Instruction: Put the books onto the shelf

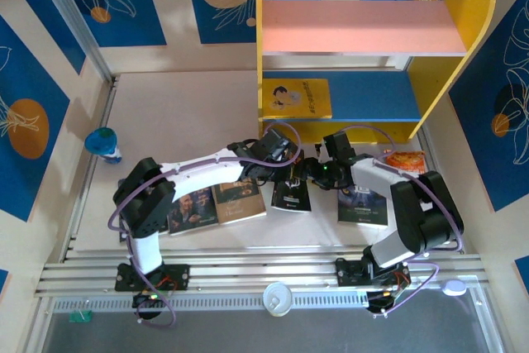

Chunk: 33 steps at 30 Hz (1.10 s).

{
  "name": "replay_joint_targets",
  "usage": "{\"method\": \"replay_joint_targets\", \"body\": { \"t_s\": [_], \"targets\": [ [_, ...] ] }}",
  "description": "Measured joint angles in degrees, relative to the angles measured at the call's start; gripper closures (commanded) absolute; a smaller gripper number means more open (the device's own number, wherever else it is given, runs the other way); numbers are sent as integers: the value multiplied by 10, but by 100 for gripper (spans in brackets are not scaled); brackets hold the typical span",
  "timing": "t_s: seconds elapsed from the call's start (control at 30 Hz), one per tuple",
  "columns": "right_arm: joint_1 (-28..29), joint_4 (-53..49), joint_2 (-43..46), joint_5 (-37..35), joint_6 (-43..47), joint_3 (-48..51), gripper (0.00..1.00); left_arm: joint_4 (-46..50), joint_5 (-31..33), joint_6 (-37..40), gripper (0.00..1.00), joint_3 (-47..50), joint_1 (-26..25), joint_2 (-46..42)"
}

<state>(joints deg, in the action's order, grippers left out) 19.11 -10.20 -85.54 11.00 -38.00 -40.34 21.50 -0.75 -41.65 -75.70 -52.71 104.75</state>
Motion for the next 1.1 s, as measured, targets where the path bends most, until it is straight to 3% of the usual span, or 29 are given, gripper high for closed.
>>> {"method": "replay_joint_targets", "body": {
  "t_s": [0.23,0.57,0.87,1.1],
  "targets": [
    [-12,-17,57,12,1,-3,32,-13,13,-3,100,18,-5,-16],
    [-14,0,201,25,-54,-7,22,-50,94,-62,100,97,-11,-190],
    [-32,19,354,4,-122,-7,11,-128,146,-92,100,78,-46,-193],
    [-67,14,429,-4,-165,7,9,-194,205,-106,100,73,-57,-193]
  ]
}}
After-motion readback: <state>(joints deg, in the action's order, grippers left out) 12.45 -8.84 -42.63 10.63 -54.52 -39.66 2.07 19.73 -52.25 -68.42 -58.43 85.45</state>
